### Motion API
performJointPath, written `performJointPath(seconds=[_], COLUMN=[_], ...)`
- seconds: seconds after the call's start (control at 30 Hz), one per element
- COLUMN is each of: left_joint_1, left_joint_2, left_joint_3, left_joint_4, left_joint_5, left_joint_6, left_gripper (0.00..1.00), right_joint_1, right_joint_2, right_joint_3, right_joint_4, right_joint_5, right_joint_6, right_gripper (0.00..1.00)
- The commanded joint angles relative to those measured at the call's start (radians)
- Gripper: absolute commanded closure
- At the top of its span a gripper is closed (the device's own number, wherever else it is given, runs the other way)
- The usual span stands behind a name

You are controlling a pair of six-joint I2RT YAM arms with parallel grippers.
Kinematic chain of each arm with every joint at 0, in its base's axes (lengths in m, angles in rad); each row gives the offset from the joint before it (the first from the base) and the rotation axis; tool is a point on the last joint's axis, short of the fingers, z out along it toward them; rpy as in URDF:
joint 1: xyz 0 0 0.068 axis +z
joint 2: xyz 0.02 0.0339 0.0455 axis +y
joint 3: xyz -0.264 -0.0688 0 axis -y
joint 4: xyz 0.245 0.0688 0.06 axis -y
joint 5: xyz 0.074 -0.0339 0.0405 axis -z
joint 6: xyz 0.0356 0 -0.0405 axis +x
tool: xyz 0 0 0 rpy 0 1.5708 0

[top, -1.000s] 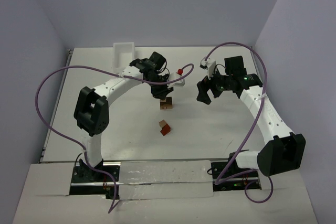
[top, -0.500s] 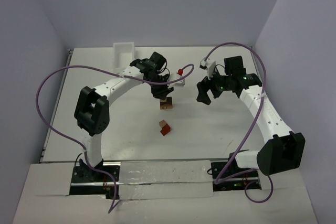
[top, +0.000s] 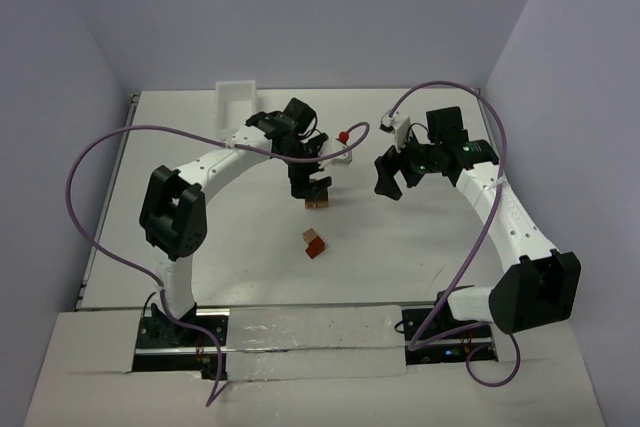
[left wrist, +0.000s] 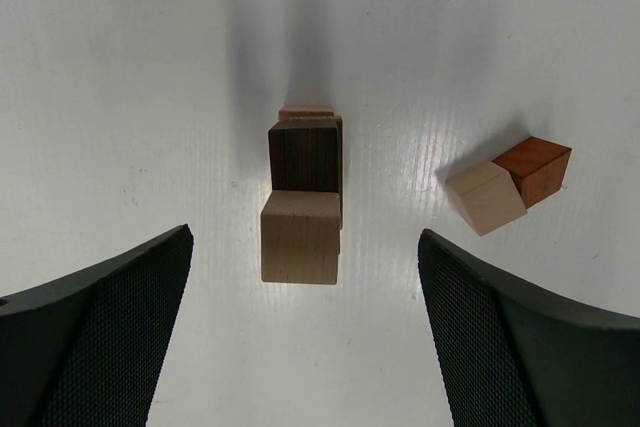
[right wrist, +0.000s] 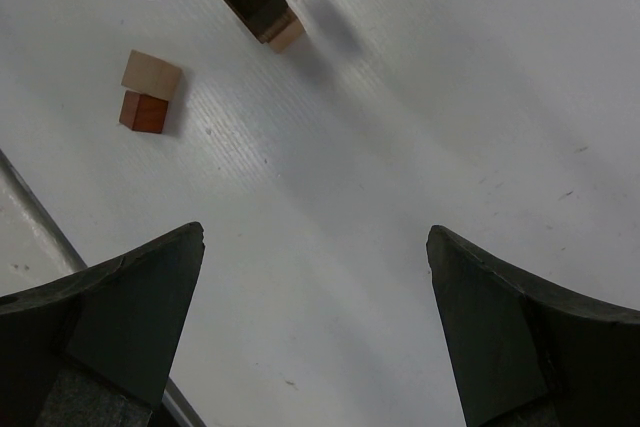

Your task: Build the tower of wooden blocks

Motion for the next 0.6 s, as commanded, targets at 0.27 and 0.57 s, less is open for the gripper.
performJointPath(seconds=[0.27,0.57], left_joint_1=[0.105,0.425], left_joint_2=[-0.368,-0.719], left_joint_3=[0.101,-0.355], left_joint_4=[0.040,0.371], left_joint_5=[0.109,0.279], left_joint_6=[-0.196,-0.667], left_gripper=[0.01,0.01], right_joint_1=[-0.004,0.209], right_joint_2=[-0.053,-0.213], right_joint_3=[0.016,-0.233], right_joint_4=[0.016,0.362], right_joint_5=[-0.095,0.060], right_joint_6=[-0.028,0.311], right_gripper=[0.09,0.39])
